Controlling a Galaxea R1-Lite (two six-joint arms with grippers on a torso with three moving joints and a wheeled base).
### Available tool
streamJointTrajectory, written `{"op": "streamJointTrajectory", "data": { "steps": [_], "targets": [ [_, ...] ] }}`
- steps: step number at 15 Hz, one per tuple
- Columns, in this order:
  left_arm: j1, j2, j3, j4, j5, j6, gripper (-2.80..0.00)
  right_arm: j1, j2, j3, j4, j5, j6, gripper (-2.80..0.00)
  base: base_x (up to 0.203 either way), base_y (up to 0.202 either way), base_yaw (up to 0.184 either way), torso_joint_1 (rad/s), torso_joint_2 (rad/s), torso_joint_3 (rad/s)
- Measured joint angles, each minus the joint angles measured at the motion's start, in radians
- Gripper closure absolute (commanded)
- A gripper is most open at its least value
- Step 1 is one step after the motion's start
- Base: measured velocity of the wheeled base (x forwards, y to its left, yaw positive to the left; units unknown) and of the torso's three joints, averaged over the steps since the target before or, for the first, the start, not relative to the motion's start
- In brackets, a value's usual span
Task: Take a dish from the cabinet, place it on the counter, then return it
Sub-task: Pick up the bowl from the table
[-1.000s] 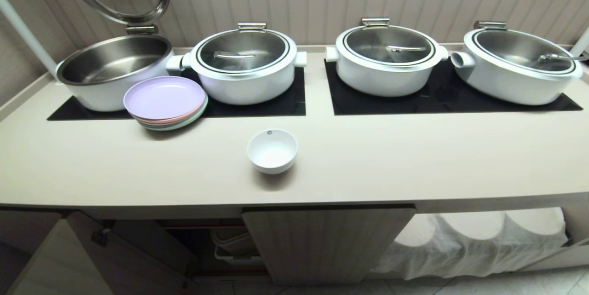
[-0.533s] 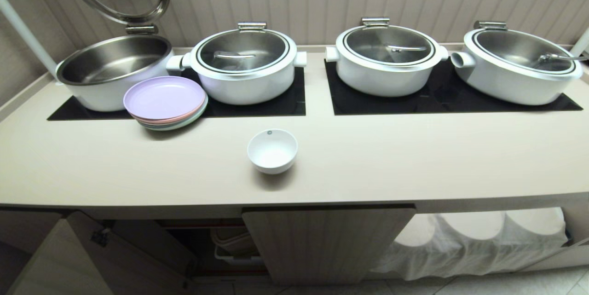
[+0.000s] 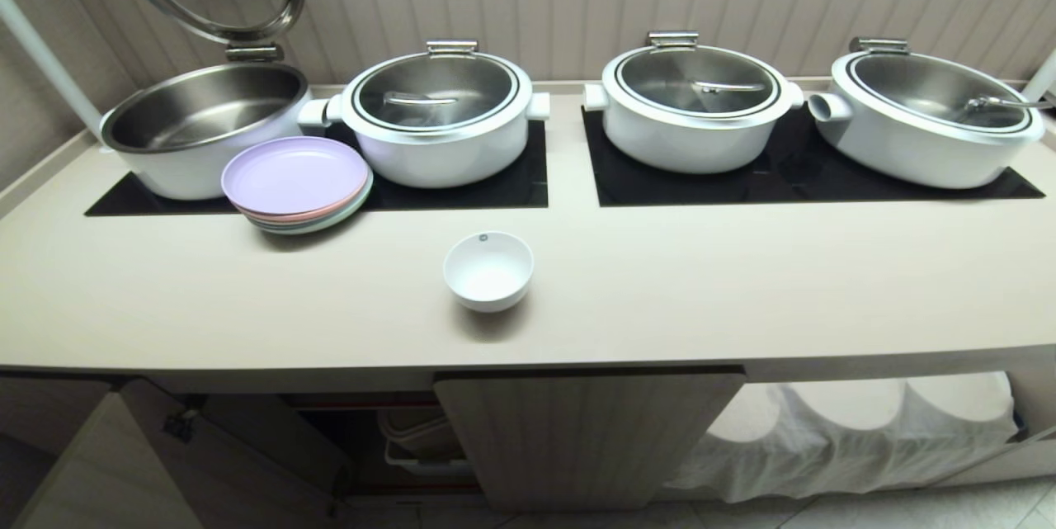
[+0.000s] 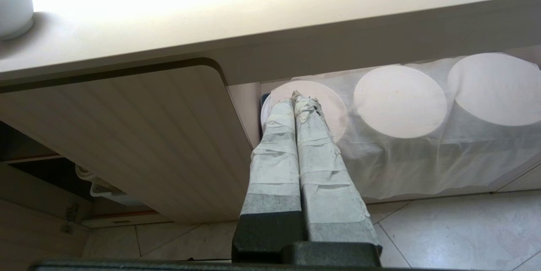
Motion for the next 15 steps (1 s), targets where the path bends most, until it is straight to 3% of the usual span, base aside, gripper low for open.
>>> {"op": "streamJointTrajectory", "data": {
  "steps": [12,15],
  "targets": [
    [0.0,0.0,-0.018,0.001,-0.025,0.029,0.0,0.0,0.0,0.0,0.0,0.0,0.0,0.0,0.0,0.0,0.0,0.0,0.0,0.0],
    [0.001,0.0,-0.075,0.055,-0.09,0.027,0.0,0.0,0.0,0.0,0.0,0.0,0.0,0.0,0.0,0.0,0.0,0.0,0.0,0.0]
  ]
}}
